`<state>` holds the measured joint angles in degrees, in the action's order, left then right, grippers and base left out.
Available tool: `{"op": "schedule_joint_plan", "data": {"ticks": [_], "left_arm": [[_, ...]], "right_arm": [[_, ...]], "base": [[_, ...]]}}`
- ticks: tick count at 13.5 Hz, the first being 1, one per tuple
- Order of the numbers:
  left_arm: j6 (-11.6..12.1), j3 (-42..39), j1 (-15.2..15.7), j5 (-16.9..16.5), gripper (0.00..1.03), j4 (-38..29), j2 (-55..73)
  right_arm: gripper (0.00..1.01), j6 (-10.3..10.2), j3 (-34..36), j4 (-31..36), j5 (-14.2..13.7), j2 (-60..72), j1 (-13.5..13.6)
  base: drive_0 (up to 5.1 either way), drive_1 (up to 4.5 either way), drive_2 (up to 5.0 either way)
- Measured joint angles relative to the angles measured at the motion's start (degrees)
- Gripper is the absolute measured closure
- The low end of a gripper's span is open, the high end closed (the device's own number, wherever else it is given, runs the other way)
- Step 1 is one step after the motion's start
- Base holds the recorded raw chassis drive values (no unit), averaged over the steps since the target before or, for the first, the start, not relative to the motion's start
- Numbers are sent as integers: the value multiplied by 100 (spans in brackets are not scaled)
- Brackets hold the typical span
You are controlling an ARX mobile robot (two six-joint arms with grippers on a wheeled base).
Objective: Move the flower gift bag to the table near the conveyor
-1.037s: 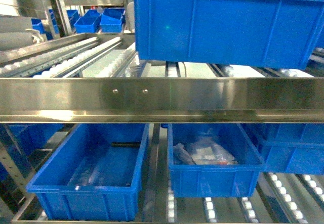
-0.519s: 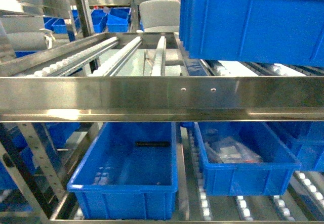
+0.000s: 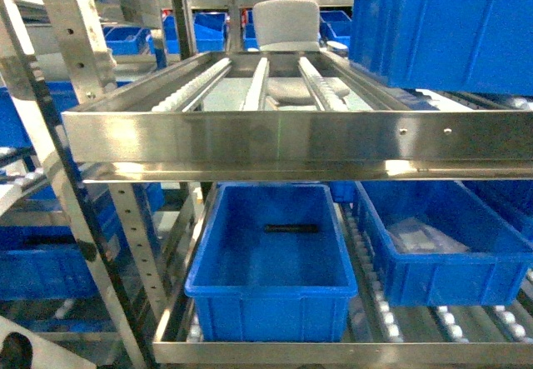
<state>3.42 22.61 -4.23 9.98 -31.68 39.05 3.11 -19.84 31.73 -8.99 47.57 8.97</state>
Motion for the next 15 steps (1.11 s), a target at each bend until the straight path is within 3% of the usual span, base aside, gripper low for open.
{"op": "schedule_joint_plan", "data": {"ticks": [11,15], "left_arm": [[0,0,0,2,101,0,11],[0,0,0,2,101,-2,-7]], "right_arm": [[99,0,0,-2,0,9,0],[99,2,0,-9,-7,26,0]], "base": [[-485,256,256],[-468,117,354]]}}
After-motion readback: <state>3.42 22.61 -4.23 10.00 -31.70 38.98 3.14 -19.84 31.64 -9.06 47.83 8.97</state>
